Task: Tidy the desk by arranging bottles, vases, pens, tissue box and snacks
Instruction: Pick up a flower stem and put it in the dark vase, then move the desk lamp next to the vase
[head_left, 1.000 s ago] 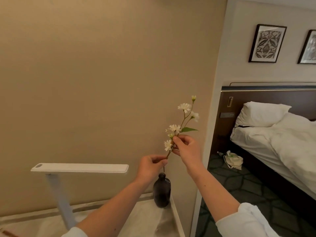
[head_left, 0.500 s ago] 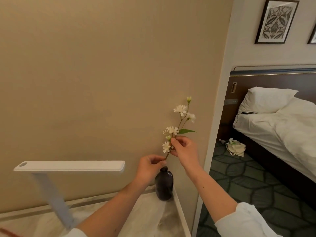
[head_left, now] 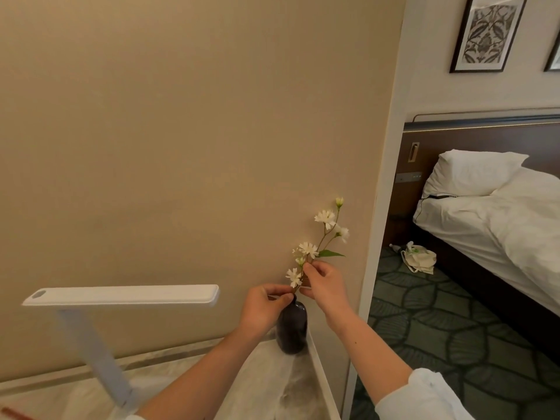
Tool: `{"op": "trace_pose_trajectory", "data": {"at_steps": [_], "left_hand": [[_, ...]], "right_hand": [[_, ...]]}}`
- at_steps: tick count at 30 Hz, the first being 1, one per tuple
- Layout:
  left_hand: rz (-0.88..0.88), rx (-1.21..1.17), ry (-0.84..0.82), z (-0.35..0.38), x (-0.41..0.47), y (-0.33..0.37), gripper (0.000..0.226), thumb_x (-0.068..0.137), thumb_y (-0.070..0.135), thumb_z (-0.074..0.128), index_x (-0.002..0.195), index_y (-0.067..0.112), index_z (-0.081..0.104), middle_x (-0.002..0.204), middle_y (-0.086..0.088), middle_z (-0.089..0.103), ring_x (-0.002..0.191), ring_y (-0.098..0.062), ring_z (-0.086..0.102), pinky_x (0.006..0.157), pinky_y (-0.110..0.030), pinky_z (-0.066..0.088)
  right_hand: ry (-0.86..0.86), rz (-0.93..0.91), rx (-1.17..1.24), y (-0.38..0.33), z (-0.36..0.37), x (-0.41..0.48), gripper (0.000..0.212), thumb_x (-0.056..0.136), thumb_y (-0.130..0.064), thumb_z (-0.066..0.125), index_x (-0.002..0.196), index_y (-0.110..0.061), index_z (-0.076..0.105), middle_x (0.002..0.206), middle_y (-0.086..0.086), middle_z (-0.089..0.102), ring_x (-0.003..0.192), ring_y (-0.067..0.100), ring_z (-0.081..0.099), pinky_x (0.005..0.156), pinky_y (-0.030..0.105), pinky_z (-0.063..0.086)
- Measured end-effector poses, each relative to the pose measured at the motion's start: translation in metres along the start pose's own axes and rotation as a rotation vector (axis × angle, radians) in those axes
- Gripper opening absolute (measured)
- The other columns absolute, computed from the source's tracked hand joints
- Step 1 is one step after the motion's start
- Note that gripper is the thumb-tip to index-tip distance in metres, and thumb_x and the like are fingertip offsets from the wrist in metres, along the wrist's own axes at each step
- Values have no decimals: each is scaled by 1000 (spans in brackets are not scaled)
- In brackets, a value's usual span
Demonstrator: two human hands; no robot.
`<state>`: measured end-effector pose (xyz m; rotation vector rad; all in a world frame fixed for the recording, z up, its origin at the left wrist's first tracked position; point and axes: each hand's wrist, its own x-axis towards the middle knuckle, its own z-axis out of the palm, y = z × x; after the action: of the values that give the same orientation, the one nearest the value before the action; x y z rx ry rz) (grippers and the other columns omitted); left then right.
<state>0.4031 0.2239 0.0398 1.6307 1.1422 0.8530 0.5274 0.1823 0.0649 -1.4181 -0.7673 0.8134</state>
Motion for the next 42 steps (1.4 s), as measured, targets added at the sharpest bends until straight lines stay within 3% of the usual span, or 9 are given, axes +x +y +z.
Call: {"op": "trace_pose_trajectory", "data": {"at_steps": [3,11,13,16,22,30,35,38,42], "left_hand": [[10,3,5,-1,-1,-1,14,84,7,70,94,15,74,78,9,68,71,-1,62,63,-10,47],[-3,6,26,-1,-4,-1,24,82,10,73,105,13,68,89,1,68,78,-12,63,78,-32,54],[-9,17,33,-2,-6,0,26,81,10,74,106,15,65,91,1,66,78,-12,62,80,-33,55],[-27,16,36,-4,-9,3,29,81,11,73,106,19,61,93,3,63,81,-14,62,84,-37,56],[-28,-38,68,-10,-23,11,36,83,8,71,117,14,58,103,-3,62,91,-21,63,88,-42,55],[-75,-121,107,-26,-56,24,30,85,11,69,113,17,59,101,-1,62,96,-22,63,90,-42,54],[-28,-169,95,-44,-83,27,25,87,8,66,111,13,61,98,-4,62,90,-20,62,80,-35,58],[-10,-178,112,-57,-98,23,26,87,8,66,113,10,63,103,-8,64,93,-22,63,75,-33,58],[-2,-182,118,-85,-120,15,23,88,9,65,111,11,65,101,-7,66,91,-21,64,74,-31,58]], "right_hand": [[-7,21,-5,0,1,-2,18,98,-24,50,96,-16,66,96,8,71,92,22,68,78,35,59],[1,26,-25,-4,1,-10,12,98,-27,49,90,-29,58,97,-1,66,96,17,63,88,39,55],[11,26,-35,-6,1,-12,9,97,-29,51,99,-26,59,103,-3,64,101,17,61,95,44,52],[17,48,-63,-9,1,-17,37,96,-30,51,130,-14,52,124,3,60,116,19,55,103,46,46],[55,107,-44,-19,-4,-29,56,96,-15,43,149,-15,24,144,10,42,129,26,45,109,47,40],[160,17,-14,-40,-10,-64,47,94,-8,46,139,-13,29,133,7,41,108,16,43,86,30,35],[155,-10,-74,-50,-2,-91,35,93,-6,46,126,-14,38,123,6,44,91,13,47,70,23,40],[71,2,-107,-52,12,-105,26,93,-9,47,118,-18,41,115,5,49,90,14,51,83,33,50],[-34,23,-172,-51,44,-128,30,92,-12,47,121,-17,45,113,3,52,102,20,53,99,45,48]]}}
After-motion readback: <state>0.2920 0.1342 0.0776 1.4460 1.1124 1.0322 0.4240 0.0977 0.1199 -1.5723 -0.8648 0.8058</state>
